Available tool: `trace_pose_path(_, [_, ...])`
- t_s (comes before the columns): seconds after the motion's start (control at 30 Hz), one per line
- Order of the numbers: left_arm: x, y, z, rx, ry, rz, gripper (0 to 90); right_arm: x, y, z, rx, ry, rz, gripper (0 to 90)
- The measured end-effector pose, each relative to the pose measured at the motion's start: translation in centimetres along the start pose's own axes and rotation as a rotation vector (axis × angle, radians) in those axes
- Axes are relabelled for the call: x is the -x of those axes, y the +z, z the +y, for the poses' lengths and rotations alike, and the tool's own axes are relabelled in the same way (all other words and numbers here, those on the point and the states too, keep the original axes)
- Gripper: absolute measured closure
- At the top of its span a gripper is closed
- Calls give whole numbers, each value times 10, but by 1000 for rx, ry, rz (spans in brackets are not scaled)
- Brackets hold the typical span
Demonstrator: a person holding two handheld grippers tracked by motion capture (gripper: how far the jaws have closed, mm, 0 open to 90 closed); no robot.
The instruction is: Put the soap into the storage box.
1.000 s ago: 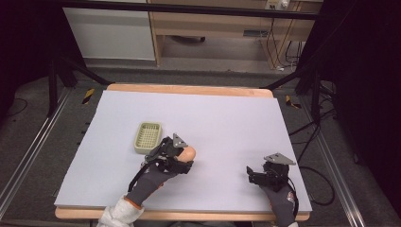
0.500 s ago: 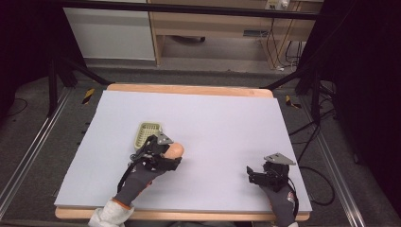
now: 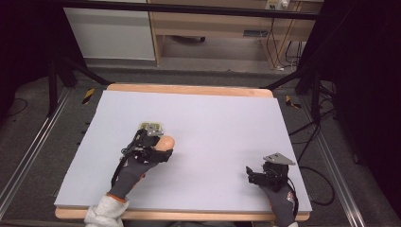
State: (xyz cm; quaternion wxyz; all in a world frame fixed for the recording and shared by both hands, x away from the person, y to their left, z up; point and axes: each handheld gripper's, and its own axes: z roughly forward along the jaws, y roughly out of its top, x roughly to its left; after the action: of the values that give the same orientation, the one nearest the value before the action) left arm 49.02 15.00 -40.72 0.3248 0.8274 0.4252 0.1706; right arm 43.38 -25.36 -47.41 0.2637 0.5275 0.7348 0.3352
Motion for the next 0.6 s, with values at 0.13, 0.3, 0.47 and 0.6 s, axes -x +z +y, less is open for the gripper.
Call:
trace_pose_path(0.13, [-6,0,2,4,-12,7,315,0,0,0,-2,7,3,64])
trace_pose_path(0.3, [-11,2,2,10,-34,17,316,0,0,0,-2,8,2,64])
trace_pose_path(0.47, [-16,4,4,17,-45,33,316,0,0,1,-2,11,-1,64])
trace_pose_path(0.6, [-20,5,5,17,-51,42,316,0,0,1,0,10,-2,64])
